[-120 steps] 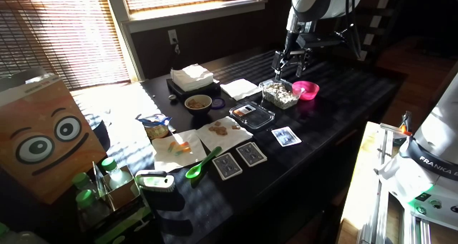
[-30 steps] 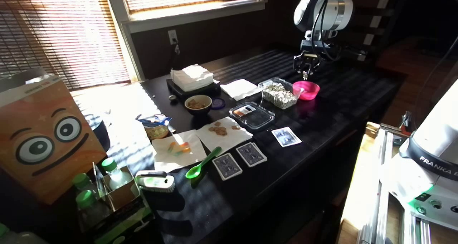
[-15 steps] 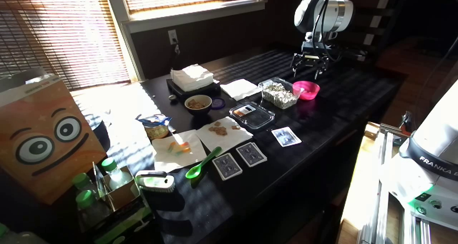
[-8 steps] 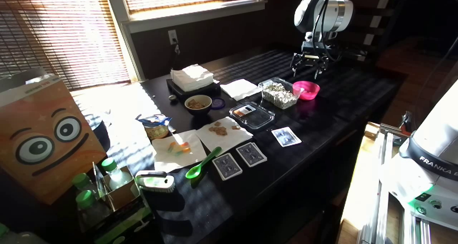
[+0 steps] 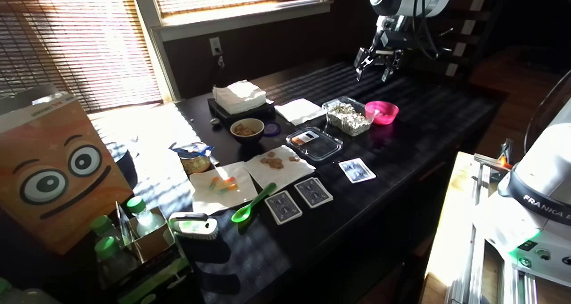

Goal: Move some objects from the transparent bowl to the pink bowl

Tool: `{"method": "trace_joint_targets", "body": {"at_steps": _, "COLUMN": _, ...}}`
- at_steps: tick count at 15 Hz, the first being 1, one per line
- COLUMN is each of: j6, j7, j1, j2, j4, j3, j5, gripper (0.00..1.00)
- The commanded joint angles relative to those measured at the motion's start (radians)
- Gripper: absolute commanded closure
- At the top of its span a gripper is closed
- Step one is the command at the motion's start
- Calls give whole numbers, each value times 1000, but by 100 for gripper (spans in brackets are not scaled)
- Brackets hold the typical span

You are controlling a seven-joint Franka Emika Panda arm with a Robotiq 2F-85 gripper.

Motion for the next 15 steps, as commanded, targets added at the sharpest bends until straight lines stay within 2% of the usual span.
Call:
{"method": "trace_joint_targets", "body": {"at_steps": 1, "j6": -10, "j7": -141, "j1": 21, "j2": -162, "j4": -103, "j3": 18, "j5": -14, "gripper": 0}}
{"method": "trace_joint_targets", "body": {"at_steps": 6, "j6": -34, "j7": -364, "j1": 81, "j2": -250, "j4": -150, "j3": 13, "j5": 5, "gripper": 0}}
{"method": "trace_joint_targets", "body": {"at_steps": 8, "j6": -43, "j7": -409, "j1": 100, "j2": -263, "j4": -158, "j3": 11, "j5": -1, "gripper": 0}}
{"method": "trace_joint_targets", "body": {"at_steps": 9, "j6": -23, "j7": -347, "j1": 91, "j2": -218, "j4": -129, "j3": 11, "j5": -5, "gripper": 0}}
{"method": "trace_joint_targets", "body": {"at_steps": 15, "j6": -29, "j7": -385, "j1": 103, "j2": -232, "j4": -139, "j3": 9, "j5": -6, "gripper": 0}}
